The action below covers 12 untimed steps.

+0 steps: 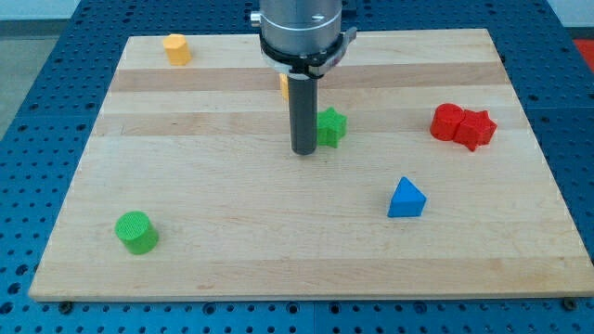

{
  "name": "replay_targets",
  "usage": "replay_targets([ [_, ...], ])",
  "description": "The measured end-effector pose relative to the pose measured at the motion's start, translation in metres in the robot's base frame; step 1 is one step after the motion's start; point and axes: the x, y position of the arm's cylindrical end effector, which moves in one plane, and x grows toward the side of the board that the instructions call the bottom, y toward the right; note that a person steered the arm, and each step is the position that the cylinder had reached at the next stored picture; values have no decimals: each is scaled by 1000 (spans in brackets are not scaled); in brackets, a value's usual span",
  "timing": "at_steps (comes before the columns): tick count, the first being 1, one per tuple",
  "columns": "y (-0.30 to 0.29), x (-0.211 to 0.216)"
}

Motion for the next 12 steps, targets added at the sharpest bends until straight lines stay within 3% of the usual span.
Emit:
replay_targets([
  [2,25,-29],
  [5,44,17],
  [12,81,-116],
])
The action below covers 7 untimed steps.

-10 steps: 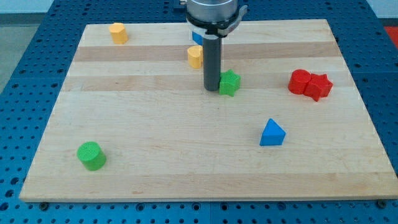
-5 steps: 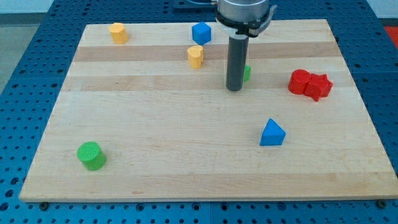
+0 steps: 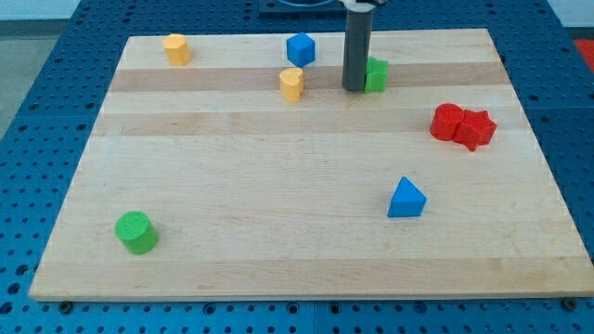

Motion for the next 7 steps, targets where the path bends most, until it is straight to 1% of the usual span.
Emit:
replay_targets([
  [1,26,-5],
  [4,102,-48],
  [5,104,-53],
  [6,104,-52],
  [7,104,-19],
])
